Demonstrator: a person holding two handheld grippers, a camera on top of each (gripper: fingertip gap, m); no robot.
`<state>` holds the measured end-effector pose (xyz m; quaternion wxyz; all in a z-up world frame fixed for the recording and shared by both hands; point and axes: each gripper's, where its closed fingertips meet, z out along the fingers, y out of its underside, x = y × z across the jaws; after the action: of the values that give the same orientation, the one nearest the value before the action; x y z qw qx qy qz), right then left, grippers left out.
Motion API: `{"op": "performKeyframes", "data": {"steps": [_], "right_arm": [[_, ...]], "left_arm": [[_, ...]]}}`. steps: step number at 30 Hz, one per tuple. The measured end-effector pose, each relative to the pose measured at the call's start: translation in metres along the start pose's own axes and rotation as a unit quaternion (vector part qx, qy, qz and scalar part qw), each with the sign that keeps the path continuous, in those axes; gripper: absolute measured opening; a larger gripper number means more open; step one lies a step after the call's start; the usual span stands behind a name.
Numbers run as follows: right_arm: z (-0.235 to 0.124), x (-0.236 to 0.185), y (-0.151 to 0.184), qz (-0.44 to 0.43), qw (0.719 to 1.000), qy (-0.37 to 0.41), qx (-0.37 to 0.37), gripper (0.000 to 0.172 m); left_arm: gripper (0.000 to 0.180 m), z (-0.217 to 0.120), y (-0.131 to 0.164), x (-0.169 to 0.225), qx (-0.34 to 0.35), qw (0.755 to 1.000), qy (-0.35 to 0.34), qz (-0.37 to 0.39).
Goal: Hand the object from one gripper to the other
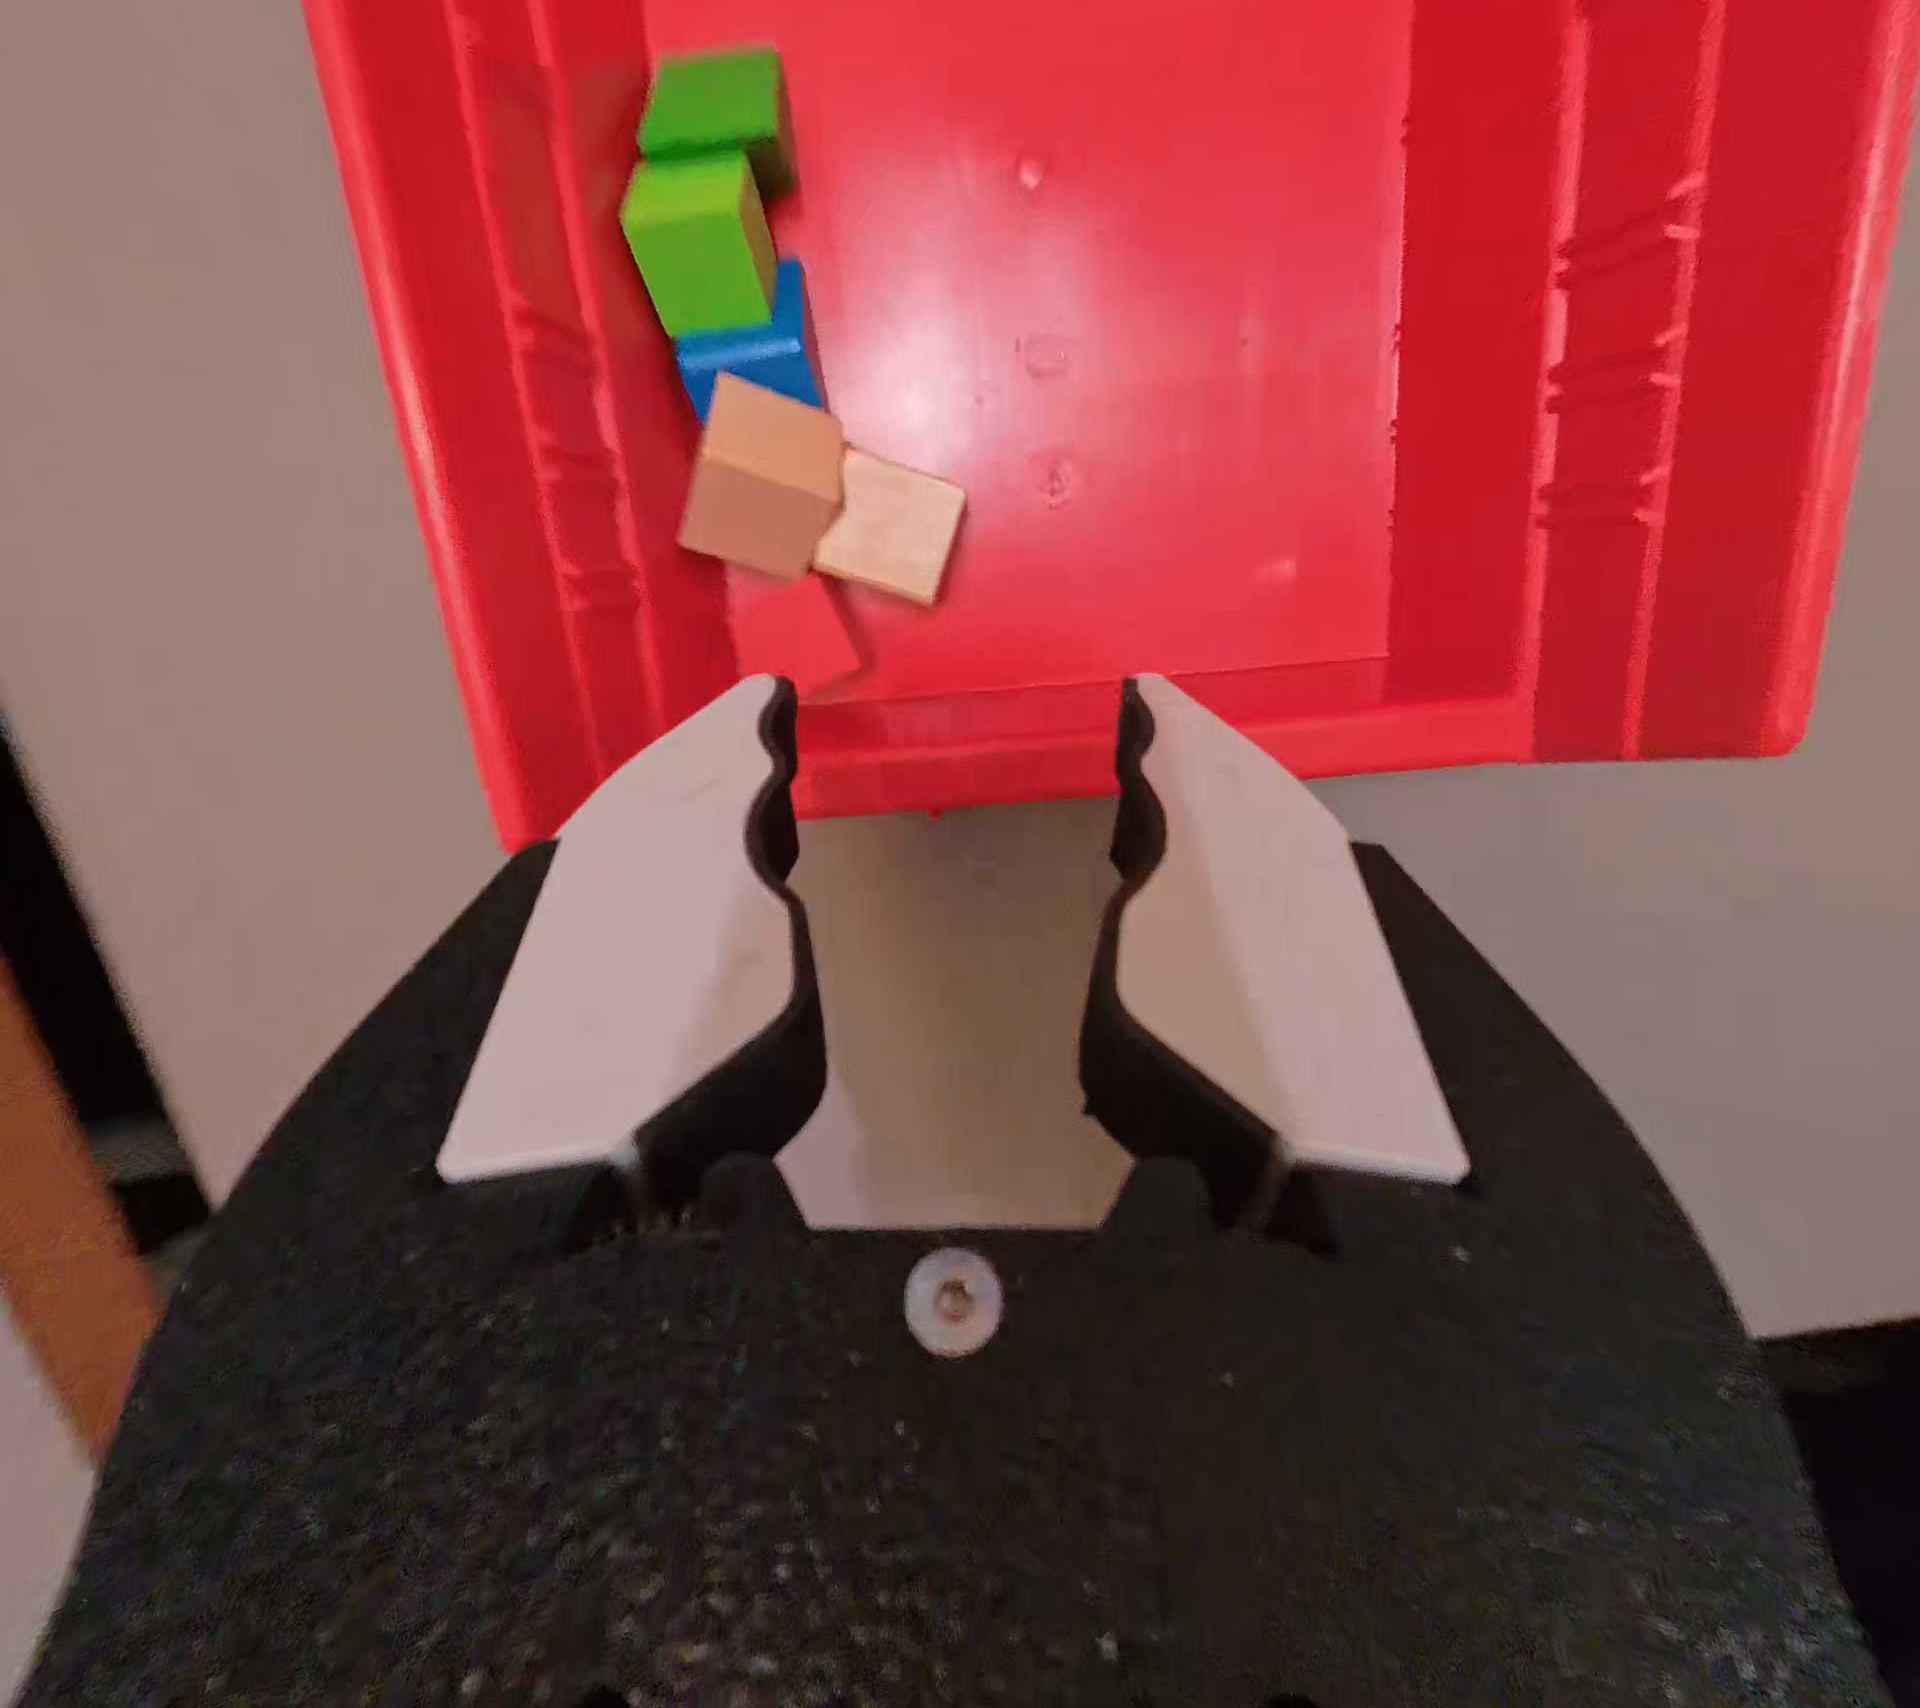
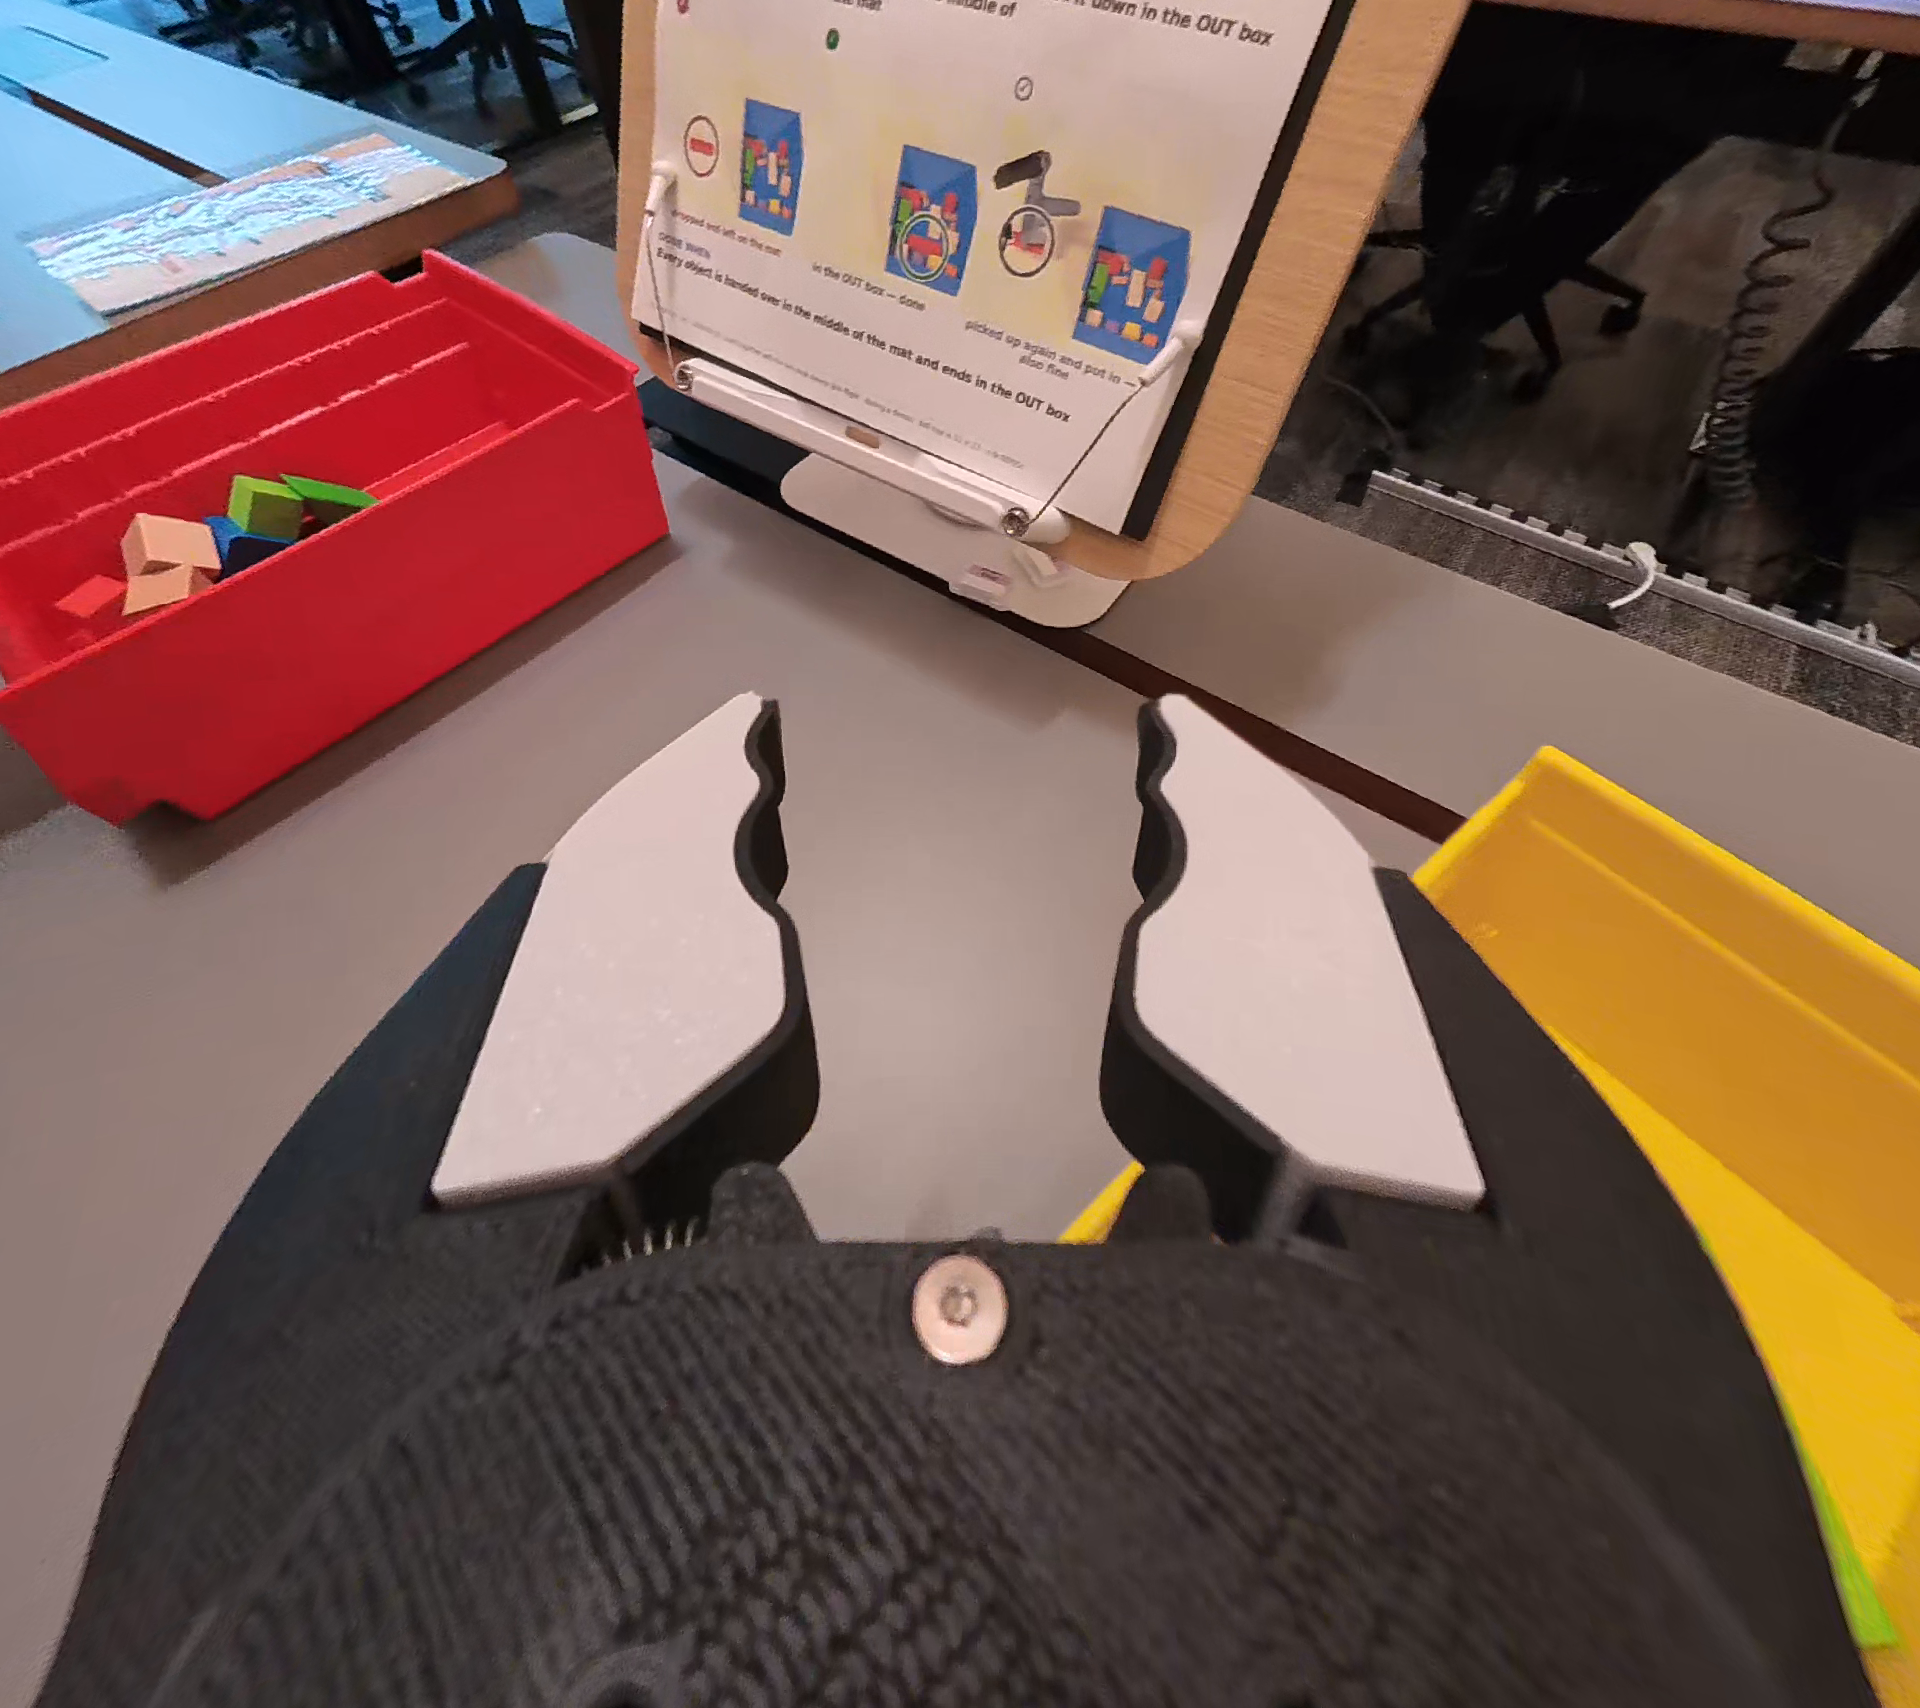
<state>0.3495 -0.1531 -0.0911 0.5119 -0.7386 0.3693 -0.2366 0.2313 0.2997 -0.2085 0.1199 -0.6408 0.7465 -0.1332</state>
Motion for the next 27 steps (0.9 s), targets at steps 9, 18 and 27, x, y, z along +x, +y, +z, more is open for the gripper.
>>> {"op": "performKeyframes", "data": {"steps": [9, 18, 27], "right_arm": [[0.008, -0.011, 0.001, -0.001, 1.0, -0.028, -0.004, 0.066], [0.013, -0.024, -0.001, -0.001, 0.998, -0.056, 0.001, 0.066], [0.016, -0.028, -0.001, -0.003, 0.998, -0.066, -0.001, 0.066]], "left_arm": [[0.057, 0.042, 0.028, -0.025, -0.142, 0.98, -0.059, -0.127], [0.049, 0.062, 0.034, -0.025, -0.208, 0.964, -0.075, -0.149], [0.044, 0.064, 0.034, -0.026, -0.208, 0.961, -0.061, -0.171]]}}
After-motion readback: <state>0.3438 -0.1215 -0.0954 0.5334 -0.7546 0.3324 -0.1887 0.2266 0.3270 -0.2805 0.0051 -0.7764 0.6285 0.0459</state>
